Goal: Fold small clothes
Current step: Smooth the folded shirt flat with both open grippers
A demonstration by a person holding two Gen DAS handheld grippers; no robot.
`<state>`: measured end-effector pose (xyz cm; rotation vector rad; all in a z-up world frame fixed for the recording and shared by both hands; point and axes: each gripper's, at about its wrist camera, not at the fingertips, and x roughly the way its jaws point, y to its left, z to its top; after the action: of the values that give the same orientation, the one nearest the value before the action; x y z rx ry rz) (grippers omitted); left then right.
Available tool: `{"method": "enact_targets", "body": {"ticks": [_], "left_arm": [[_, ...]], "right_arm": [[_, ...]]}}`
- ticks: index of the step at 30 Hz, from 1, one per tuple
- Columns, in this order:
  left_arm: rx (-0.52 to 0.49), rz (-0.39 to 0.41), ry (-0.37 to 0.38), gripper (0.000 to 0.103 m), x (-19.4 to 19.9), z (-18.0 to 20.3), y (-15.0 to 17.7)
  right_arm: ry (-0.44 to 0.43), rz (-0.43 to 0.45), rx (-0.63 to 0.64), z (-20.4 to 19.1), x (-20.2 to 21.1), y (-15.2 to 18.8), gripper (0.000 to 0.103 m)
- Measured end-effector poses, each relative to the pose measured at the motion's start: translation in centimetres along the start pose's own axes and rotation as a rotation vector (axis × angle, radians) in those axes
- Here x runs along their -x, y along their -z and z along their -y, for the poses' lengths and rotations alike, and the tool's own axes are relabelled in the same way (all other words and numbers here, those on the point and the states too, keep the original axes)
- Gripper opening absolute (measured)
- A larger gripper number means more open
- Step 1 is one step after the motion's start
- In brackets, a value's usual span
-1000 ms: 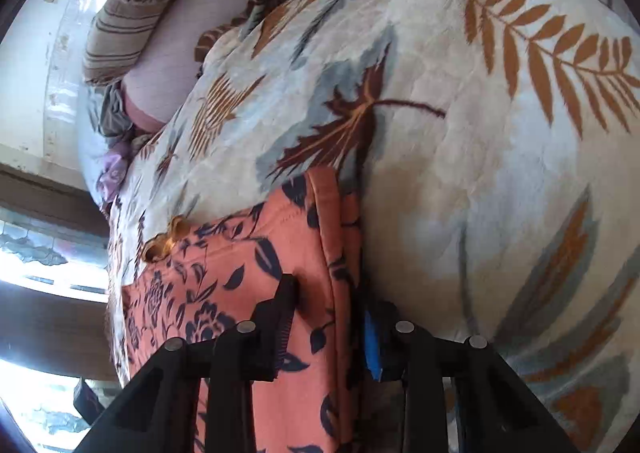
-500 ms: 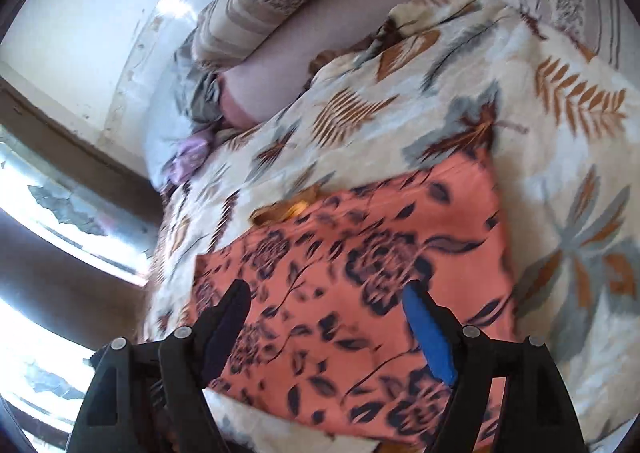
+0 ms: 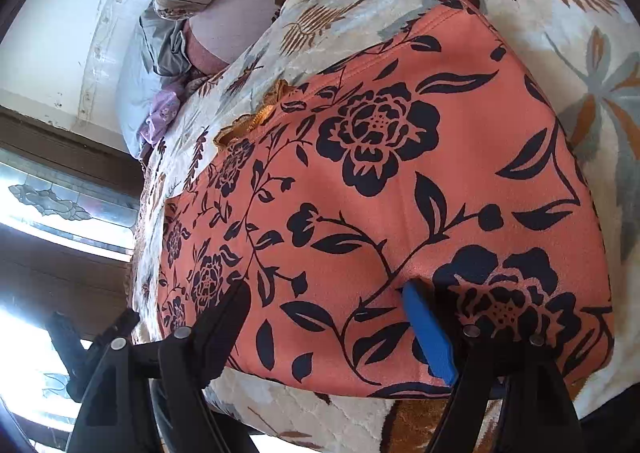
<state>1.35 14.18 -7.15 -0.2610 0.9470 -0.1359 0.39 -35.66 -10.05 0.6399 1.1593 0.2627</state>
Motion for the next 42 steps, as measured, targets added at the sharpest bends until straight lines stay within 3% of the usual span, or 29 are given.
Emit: {"method": "enact_targets", "body": {"ticks": [4, 5, 7, 8, 10, 11, 12, 14, 15, 19, 24, 27, 29, 32, 36, 39, 42], "left_arm": [[-0.004, -0.078, 0.024, 0.066, -6.4, -0.6, -5.4], [0.018, -0.114, 0.007, 0.066, -8.2, -1.2, -6.4], [0.072, -0.168, -0.102, 0.061, -11.3, -3.0, -7.6], [0.109, -0.170, -0.158, 0.059, -12.1, -4.4, -8.0], [0.225, -0.138, -0.099, 0.060, -11.9, -6.6, -8.3], [0.253, -0.123, -0.099, 0.060, -11.2, -7.0, -8.4], [0.250, -0.098, -0.149, 0.060, -10.4, -7.1, -8.4], [0.220, -0.037, -0.240, 0.059, -8.3, -7.1, -7.9], [0.219, -0.018, -0.239, 0.058, -7.3, -7.2, -7.5], [0.197, 0.033, -0.156, 0.059, -3.2, -5.9, -5.0], [0.051, 0.047, -0.049, 0.067, -0.3, 0.3, -0.2], [-0.057, 0.040, 0.003, 0.070, -0.5, 4.1, 2.4], [-0.117, 0.009, -0.023, 0.071, -2.0, 5.9, 3.7], [-0.170, -0.097, -0.096, 0.071, -5.2, 6.7, 5.4], [-0.241, -0.071, -0.131, 0.073, -5.2, 7.4, 6.3], [-0.225, -0.073, -0.105, 0.073, -5.3, 6.9, 6.2], [-0.237, -0.067, -0.118, 0.074, -5.3, 7.1, 6.4]], "right_arm": [[-0.019, 0.011, -0.012, 0.5, 0.3, 0.4, 0.081], [-0.026, 0.011, -0.011, 0.6, 0.4, 0.4, 0.081], [-0.042, 0.010, -0.013, 0.8, 0.4, 0.5, 0.081], [-0.050, 0.009, -0.016, 1.0, 0.5, 0.5, 0.081], [-0.064, 0.006, -0.026, 1.3, 0.6, 0.4, 0.081], [-0.070, 0.007, -0.030, 1.3, 0.7, 0.4, 0.081], [-0.075, 0.009, -0.033, 1.5, 0.7, 0.5, 0.081], [-0.084, 0.017, -0.041, 1.6, 0.7, 0.5, 0.081], [-0.085, 0.019, -0.041, 1.6, 0.7, 0.6, 0.081], [-0.089, 0.017, -0.044, 1.7, 0.9, 0.6, 0.081], [-0.092, 0.023, -0.054, 1.9, 1.5, 1.1, 0.081], [-0.103, 0.024, -0.067, 2.1, 2.2, 1.4, 0.081], [-0.108, 0.021, -0.073, 2.3, 2.8, 1.5, 0.081], [-0.112, 0.023, -0.080, 3.0, 3.7, 1.4, 0.081], [-0.060, 0.055, -0.144, 5.7, 5.1, 1.1, 0.081], [0.047, 0.141, -0.174, 6.6, 7.1, -0.4, 0.081], [0.020, 0.201, -0.130, 4.8, 8.2, -3.0, 0.081]]}}
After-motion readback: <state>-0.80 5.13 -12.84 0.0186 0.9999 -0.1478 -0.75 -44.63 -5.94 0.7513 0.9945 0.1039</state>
